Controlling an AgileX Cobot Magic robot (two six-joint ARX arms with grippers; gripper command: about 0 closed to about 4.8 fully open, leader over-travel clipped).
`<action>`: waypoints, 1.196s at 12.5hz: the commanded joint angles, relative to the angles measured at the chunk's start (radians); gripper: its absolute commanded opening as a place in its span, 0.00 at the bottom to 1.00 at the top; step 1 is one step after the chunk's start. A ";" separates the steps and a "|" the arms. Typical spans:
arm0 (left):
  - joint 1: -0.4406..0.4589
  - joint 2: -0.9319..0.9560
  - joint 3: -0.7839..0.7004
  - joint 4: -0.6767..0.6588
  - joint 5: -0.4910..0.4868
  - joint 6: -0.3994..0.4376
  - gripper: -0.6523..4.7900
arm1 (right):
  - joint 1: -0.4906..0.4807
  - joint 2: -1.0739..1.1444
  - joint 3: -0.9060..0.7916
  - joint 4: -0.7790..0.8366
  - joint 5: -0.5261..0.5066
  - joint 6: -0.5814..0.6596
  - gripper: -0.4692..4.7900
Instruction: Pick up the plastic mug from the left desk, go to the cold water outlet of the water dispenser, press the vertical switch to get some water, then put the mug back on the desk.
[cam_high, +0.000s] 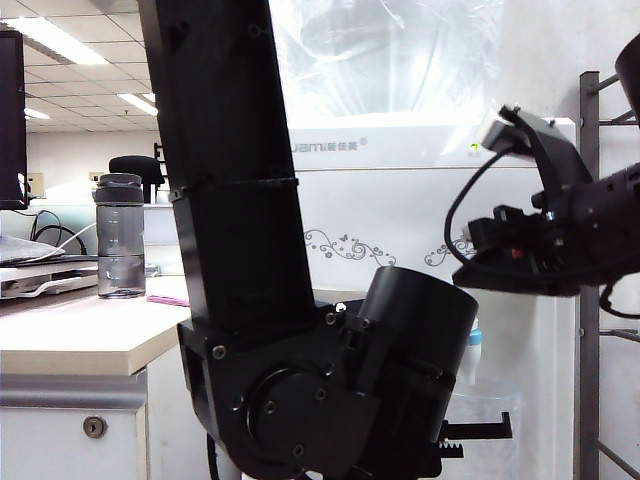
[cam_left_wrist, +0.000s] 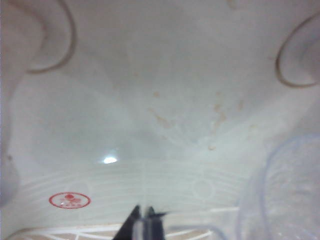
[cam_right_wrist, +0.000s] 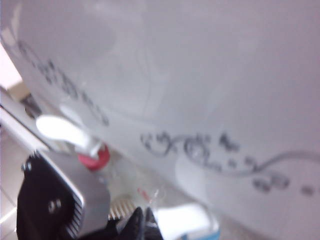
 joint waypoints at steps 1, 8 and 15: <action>-0.003 -0.003 0.004 0.019 -0.003 -0.005 0.13 | 0.002 0.008 0.003 0.025 0.002 -0.004 0.09; -0.003 -0.003 0.004 0.019 -0.003 -0.006 0.13 | 0.002 0.061 0.034 0.028 0.002 -0.006 0.09; -0.003 -0.003 0.004 0.019 -0.003 -0.006 0.13 | 0.002 0.123 0.066 0.022 -0.002 -0.005 0.09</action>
